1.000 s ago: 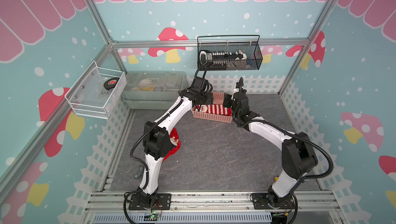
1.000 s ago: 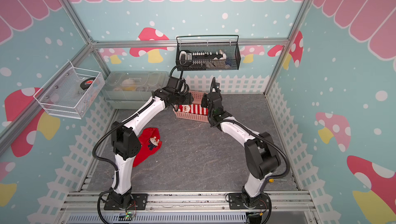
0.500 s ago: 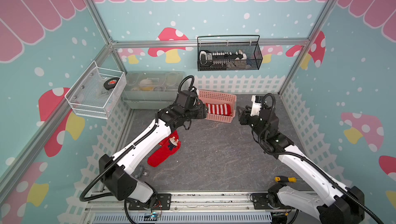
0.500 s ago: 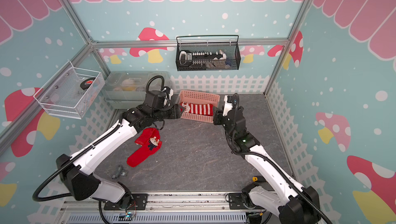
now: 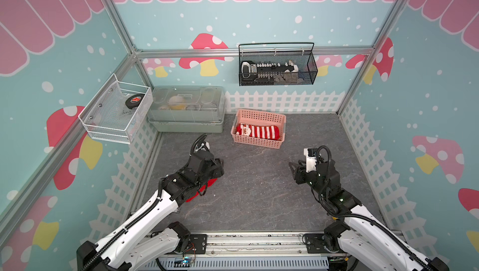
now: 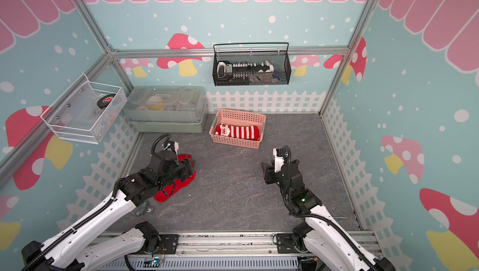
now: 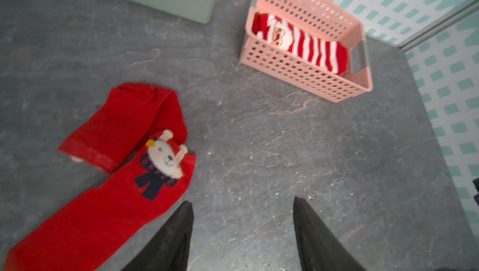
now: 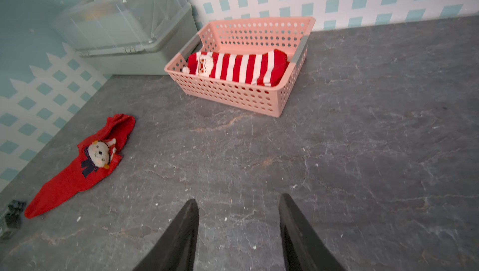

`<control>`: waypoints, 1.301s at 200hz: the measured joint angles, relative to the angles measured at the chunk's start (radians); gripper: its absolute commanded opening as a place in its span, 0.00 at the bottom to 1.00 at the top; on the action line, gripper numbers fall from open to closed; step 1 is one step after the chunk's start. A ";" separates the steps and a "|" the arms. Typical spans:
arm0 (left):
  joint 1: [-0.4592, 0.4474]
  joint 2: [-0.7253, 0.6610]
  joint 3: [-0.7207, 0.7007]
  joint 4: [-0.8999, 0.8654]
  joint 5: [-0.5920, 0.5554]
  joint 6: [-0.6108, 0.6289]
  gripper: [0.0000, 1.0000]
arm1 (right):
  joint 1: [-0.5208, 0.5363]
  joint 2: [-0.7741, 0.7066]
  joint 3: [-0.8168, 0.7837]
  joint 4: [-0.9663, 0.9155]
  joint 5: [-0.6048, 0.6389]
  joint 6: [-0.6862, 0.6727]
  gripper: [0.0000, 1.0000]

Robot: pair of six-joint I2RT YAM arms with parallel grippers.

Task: Place the socks together as a pair
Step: Pick up the sock at the center of the board.

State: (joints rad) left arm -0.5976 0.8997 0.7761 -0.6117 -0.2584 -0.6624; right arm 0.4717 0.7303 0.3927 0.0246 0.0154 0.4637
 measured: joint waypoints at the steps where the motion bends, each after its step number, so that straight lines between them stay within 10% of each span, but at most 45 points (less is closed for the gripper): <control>1: 0.000 -0.002 -0.004 0.000 -0.001 -0.001 0.62 | 0.000 -0.001 -0.003 0.002 0.000 0.000 0.50; 135: 0.176 -0.093 -0.231 -0.146 -0.098 -0.195 0.69 | 0.000 -0.112 -0.197 0.129 0.029 -0.061 0.49; 260: 0.178 0.341 -0.132 0.087 0.001 -0.190 0.63 | 0.000 -0.084 -0.204 0.150 0.042 -0.060 0.49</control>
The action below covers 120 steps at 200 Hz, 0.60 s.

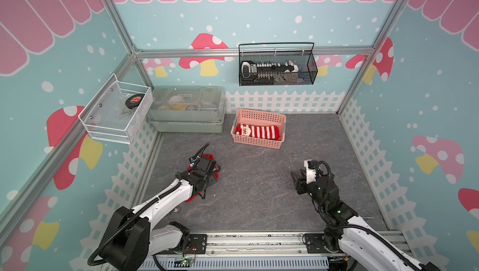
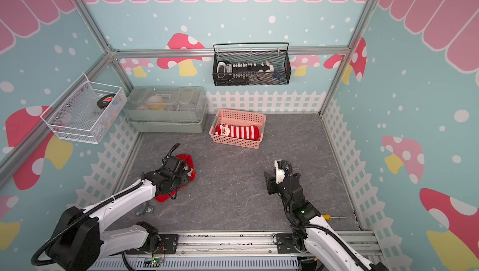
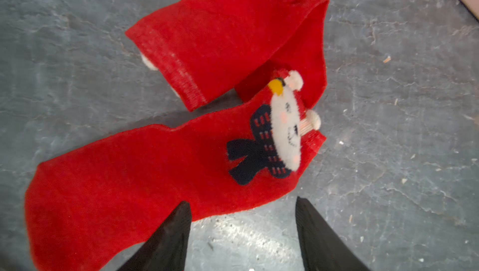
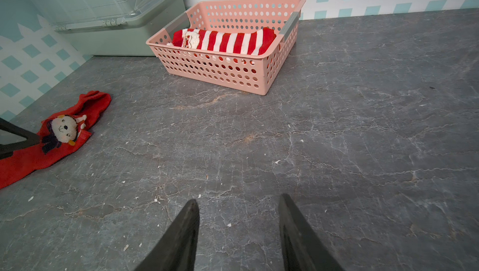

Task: Place the socks together as a pair
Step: Pick up the sock at the center of the board.

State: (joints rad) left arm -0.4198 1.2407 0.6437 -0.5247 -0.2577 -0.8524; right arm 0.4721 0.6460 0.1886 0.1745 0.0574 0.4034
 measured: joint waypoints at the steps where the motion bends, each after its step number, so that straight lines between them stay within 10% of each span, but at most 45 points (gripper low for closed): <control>1: 0.000 0.002 0.000 0.001 0.000 0.000 0.63 | 0.000 0.000 0.000 0.000 0.000 0.000 0.49; 120: -0.070 0.243 0.098 0.080 -0.044 -0.029 0.41 | 0.000 0.040 0.000 0.009 -0.005 0.000 0.49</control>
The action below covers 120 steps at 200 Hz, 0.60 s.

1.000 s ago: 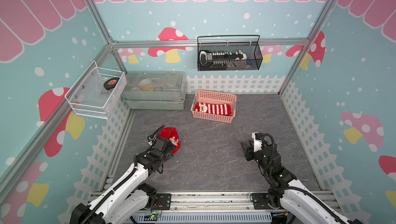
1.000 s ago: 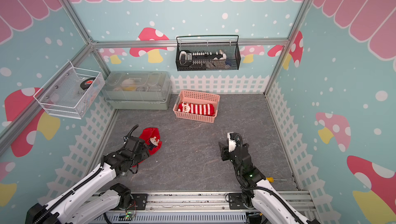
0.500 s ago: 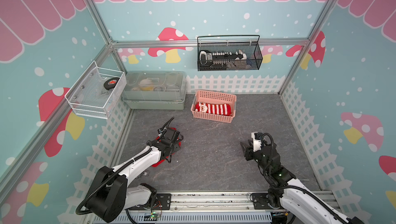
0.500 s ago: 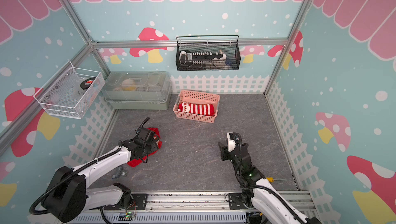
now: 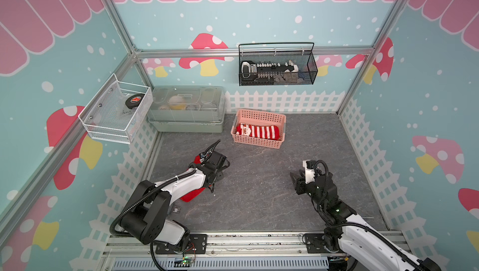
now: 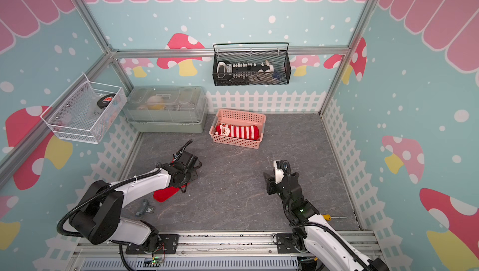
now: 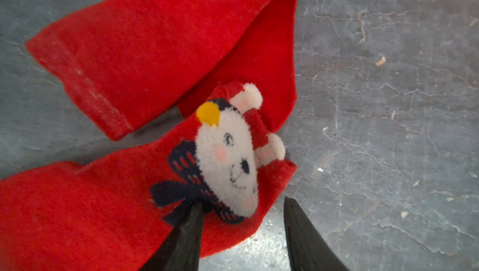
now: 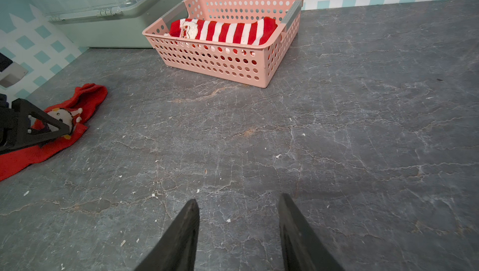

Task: Place the socks together as a pair
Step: Pick up the sock at the center of the board.

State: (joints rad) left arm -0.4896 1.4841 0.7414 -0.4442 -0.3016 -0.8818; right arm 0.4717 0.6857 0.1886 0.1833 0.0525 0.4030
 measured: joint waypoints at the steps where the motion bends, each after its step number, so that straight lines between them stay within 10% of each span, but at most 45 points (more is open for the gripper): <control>1: -0.001 0.001 0.000 0.000 -0.001 0.001 0.40 | 0.000 0.000 0.000 0.000 0.000 0.000 0.49; 120: -0.037 0.028 0.016 0.004 0.011 -0.029 0.00 | 0.000 -0.006 0.000 -0.001 0.000 0.000 0.49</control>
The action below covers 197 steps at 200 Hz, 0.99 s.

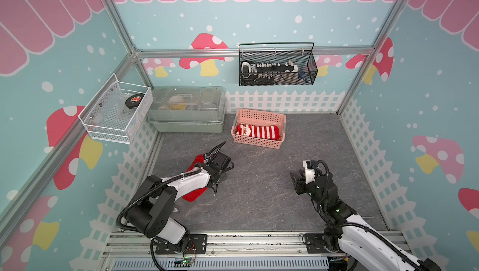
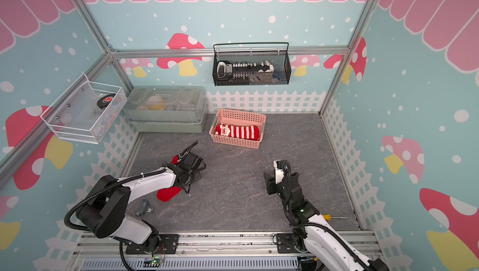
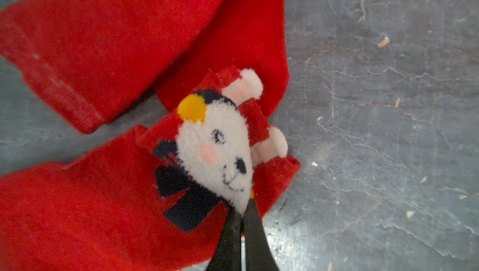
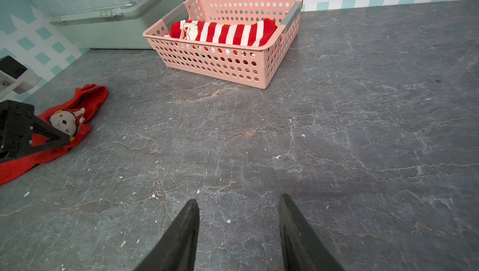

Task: Place the socks together as a pair
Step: Pick up the sock at the center of the board, then flatten out the sock at the center of the board.

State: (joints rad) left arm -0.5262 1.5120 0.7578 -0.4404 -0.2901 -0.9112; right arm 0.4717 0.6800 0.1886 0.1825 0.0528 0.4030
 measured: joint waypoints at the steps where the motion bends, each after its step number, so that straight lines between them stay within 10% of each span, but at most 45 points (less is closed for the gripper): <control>1: 0.000 -0.003 0.000 0.000 0.002 0.000 0.00 | 0.000 0.000 0.000 0.000 0.000 0.000 0.49; 148: -0.085 -0.553 0.011 0.174 0.203 -0.268 0.00 | 0.010 0.097 -0.002 0.165 -0.101 0.065 0.72; 197: -0.160 -0.637 -0.047 0.390 0.195 -0.394 0.00 | 0.227 0.262 0.101 0.309 -0.114 0.115 0.74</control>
State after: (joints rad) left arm -0.6861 0.8745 0.7109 -0.0505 -0.0948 -1.3048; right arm 0.6987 0.9424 0.2901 0.4915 -0.0608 0.5179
